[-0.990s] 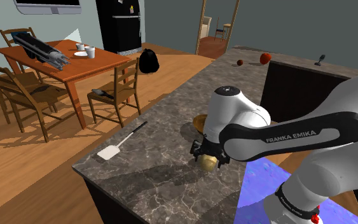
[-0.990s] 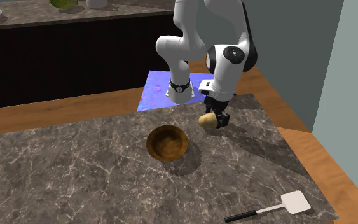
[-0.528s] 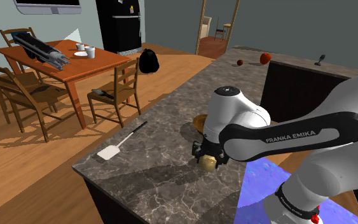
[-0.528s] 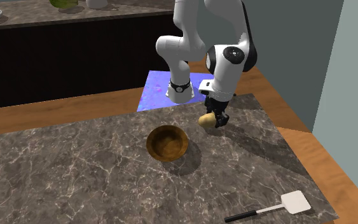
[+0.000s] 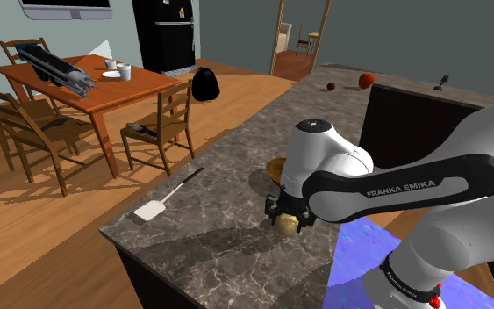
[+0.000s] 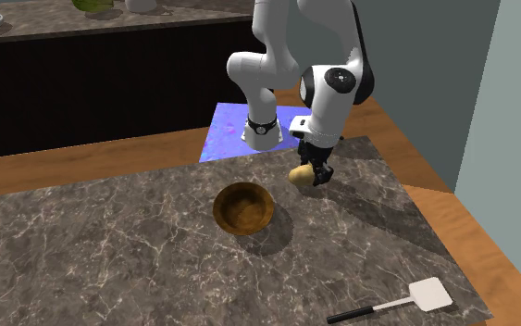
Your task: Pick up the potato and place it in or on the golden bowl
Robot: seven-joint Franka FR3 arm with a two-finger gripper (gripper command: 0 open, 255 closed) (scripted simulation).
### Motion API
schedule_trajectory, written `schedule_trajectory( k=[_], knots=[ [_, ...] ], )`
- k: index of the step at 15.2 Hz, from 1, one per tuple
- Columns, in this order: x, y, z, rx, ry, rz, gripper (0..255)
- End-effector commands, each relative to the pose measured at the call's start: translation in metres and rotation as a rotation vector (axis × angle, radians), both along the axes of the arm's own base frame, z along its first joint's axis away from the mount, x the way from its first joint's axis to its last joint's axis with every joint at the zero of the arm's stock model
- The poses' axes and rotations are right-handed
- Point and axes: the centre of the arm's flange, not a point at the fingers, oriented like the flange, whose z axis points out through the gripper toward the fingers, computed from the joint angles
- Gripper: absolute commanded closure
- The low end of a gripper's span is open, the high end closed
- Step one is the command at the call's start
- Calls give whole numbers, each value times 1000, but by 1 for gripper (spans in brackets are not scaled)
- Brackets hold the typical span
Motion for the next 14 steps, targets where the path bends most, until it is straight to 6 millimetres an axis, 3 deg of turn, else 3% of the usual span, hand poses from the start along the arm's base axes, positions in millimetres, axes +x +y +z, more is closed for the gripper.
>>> schedule_trajectory(
  k=[1,14],
  knots=[
    [0,0,5,0,1,0,255],
    [0,0,74,0,1,0,255]
  ],
)
